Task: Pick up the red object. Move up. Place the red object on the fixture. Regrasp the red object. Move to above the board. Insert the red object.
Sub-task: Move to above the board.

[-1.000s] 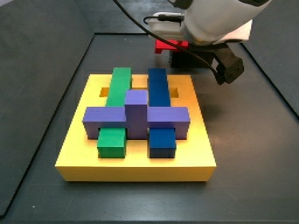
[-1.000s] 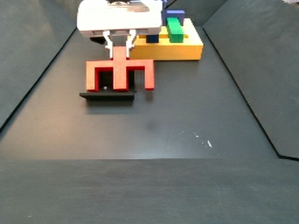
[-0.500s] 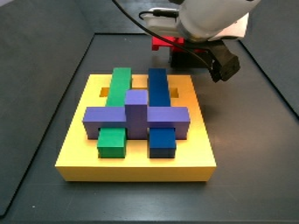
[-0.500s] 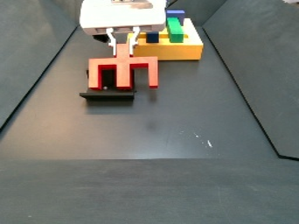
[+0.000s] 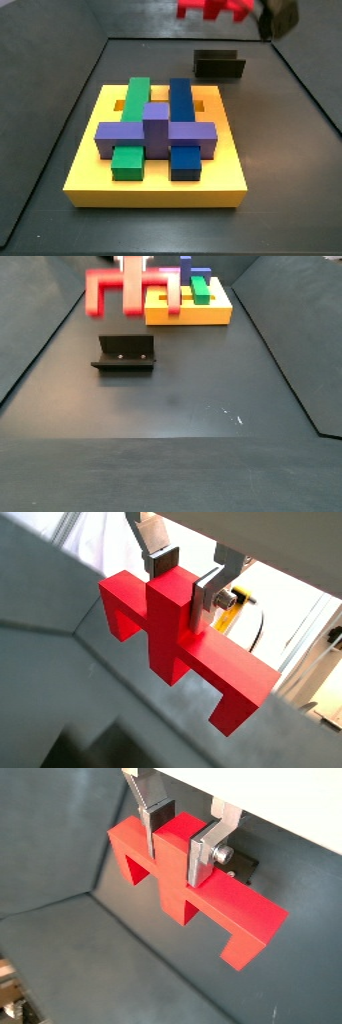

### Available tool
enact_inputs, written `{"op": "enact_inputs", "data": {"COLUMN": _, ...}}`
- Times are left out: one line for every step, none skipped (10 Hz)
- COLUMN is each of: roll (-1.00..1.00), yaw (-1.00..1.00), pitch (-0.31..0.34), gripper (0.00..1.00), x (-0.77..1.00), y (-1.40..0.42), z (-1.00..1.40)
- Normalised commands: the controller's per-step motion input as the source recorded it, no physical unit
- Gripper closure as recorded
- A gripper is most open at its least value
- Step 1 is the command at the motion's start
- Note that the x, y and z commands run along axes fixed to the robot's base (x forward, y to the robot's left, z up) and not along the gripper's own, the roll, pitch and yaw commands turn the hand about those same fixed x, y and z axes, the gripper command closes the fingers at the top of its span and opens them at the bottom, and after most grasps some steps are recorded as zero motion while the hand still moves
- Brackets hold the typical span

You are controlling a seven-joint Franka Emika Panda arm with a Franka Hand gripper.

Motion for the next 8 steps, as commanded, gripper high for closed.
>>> {"op": "enact_inputs", "data": {"roll": 0.02, "yaw": -0.04, "pitch": 0.074, "gripper": 1.0, "x": -0.02, "y": -0.02, "z": 1.4}}
{"op": "enact_inputs", "data": {"roll": 0.02, "yaw": -0.02, "pitch": 0.088, "gripper": 1.0, "x": -0.01, "y": -0.03, "z": 1.4}}
{"op": "enact_inputs", "data": {"roll": -0.01, "yaw": 0.0, "pitch": 0.096, "gripper": 1.0, "x": 0.0, "y": -0.01, "z": 0.74}}
{"op": "enact_inputs", "data": {"roll": 0.0, "yaw": 0.02, "pitch": 0.096, "gripper": 1.0, "x": 0.0, "y": 0.0, "z": 0.48}}
{"op": "enact_inputs", "data": {"roll": -1.0, "yaw": 0.05, "pitch": 0.068, "gripper": 1.0, "x": -0.7, "y": -1.4, "z": 0.29}}
{"op": "enact_inputs", "data": {"roll": -1.0, "yaw": 0.05, "pitch": 0.059, "gripper": 1.0, "x": -0.72, "y": -1.4, "z": 0.28}}
{"op": "enact_inputs", "data": {"roll": -1.0, "yaw": 0.06, "pitch": 0.049, "gripper": 1.0, "x": -0.75, "y": -1.4, "z": 0.28}}
{"op": "enact_inputs", "data": {"roll": -1.0, "yaw": 0.06, "pitch": 0.045, "gripper": 1.0, "x": -0.74, "y": -1.4, "z": 0.26}}
